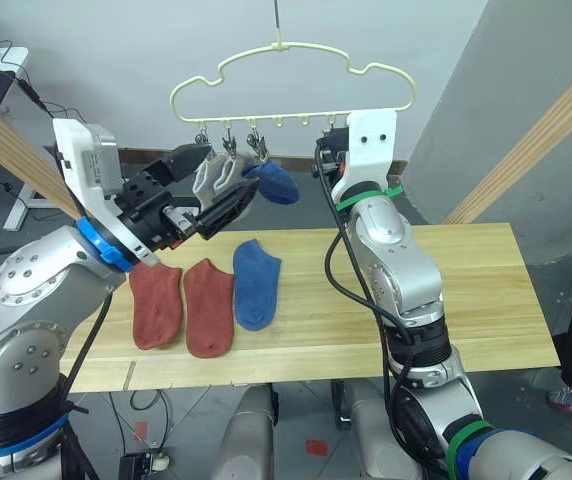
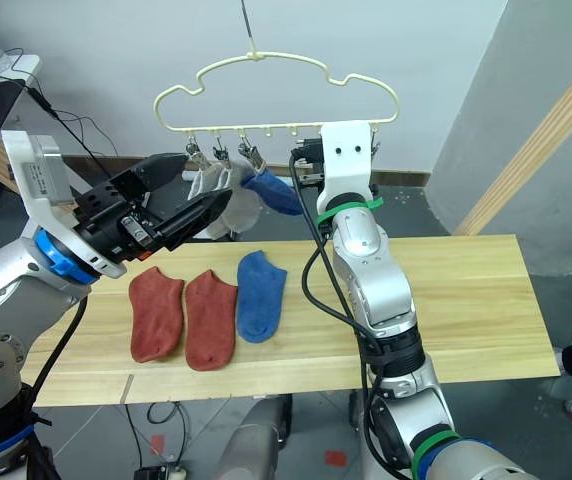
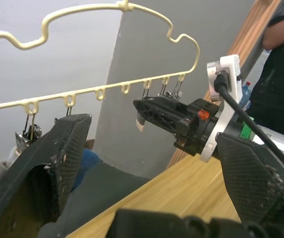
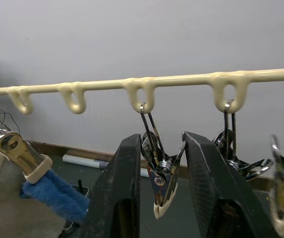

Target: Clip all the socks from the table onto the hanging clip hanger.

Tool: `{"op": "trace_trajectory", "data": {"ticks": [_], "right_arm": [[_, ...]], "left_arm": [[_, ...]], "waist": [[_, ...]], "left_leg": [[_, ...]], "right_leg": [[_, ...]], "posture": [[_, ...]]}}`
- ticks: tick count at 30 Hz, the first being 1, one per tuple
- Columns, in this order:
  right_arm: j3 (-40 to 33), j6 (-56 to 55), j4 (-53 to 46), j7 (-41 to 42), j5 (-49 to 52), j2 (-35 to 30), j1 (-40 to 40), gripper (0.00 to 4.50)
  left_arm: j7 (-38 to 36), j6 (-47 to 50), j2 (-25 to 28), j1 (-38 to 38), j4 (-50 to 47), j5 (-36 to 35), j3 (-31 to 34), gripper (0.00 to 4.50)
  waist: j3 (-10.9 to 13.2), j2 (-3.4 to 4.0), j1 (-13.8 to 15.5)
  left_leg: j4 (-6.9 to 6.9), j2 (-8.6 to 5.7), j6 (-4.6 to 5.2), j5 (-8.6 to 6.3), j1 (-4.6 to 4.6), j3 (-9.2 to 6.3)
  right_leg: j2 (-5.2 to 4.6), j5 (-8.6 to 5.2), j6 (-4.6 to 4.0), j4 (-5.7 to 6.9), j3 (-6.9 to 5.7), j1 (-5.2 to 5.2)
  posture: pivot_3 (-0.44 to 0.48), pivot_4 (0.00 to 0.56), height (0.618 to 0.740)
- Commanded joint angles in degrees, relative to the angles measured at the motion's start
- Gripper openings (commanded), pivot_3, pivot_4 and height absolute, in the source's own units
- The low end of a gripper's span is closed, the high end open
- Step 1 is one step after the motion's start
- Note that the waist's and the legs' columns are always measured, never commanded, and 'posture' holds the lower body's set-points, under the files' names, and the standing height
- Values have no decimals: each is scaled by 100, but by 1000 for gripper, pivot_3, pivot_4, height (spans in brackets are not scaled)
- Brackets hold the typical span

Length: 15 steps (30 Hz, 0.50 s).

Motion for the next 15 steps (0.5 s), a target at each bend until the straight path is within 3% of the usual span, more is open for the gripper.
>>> {"op": "trace_trajectory", "data": {"ticks": [1, 9, 15], "right_arm": [[-9, -25, -126, -157, 125, 524, -308, 1300], [49, 52, -87, -283, 168, 505, -393, 1300], [0, 432, -84, -761, 262, 872, -461, 1300]], "left_arm": [[-74, -168, 65, 18, -207, 67, 17, 4500], [-101, -220, 45, 45, -215, 191, -14, 4500], [-119, -269, 35, 47, -222, 266, -55, 4500]], "waist": [[0, 0, 0], [0, 0, 1], [-2, -1, 1]], "left_leg": [[0, 0, 0, 0, 0, 0], [0, 0, 0, 0, 0, 1], [1, 0, 0, 1, 0, 0]], "right_leg": [[0, 0, 0, 0, 0, 0], [0, 0, 0, 1, 1, 0], [0, 0, -1, 2, 0, 0]], "posture": [[48, 352, 740], [50, 348, 740], [50, 343, 740]]}}
